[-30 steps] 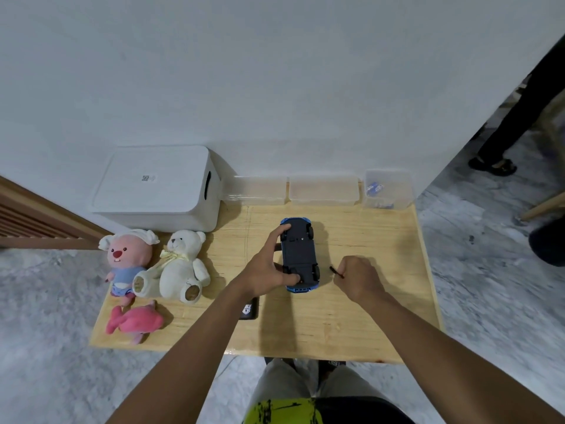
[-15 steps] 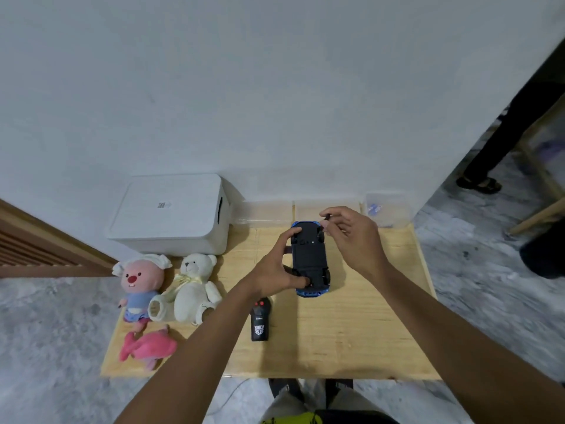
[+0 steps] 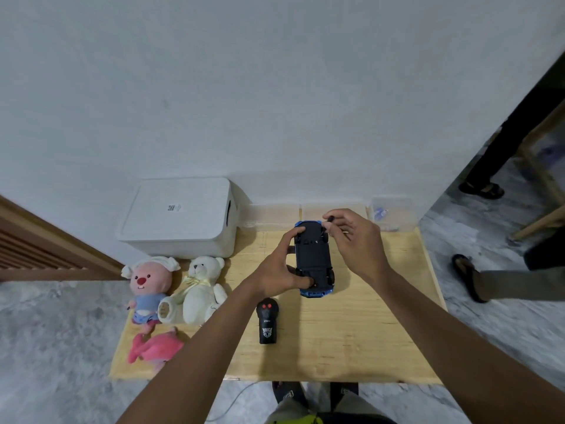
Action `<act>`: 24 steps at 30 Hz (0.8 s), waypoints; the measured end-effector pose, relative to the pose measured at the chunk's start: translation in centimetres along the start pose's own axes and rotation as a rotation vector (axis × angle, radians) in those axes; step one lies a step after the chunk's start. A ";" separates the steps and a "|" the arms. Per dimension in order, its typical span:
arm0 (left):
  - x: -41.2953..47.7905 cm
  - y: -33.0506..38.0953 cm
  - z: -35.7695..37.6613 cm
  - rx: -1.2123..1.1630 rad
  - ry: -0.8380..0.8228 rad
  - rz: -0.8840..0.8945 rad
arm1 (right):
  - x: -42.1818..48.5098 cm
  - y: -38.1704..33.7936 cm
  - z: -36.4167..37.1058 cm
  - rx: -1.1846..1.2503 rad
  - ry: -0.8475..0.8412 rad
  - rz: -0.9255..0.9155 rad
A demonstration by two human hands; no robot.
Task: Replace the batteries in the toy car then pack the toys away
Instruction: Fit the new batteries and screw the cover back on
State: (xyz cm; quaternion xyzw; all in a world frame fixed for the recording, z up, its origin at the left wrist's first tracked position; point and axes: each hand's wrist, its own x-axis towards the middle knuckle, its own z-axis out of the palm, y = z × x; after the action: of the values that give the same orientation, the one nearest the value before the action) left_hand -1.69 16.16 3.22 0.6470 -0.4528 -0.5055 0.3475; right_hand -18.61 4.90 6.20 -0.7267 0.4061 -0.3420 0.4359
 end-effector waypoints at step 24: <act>-0.1 -0.1 0.0 -0.030 0.003 0.000 | 0.2 0.0 0.2 -0.045 -0.044 -0.022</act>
State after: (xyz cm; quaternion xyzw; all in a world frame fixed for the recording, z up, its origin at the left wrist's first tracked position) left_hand -1.64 16.28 3.12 0.6424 -0.4448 -0.5112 0.3579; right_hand -18.34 4.80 6.14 -0.7480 0.3962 -0.3215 0.4244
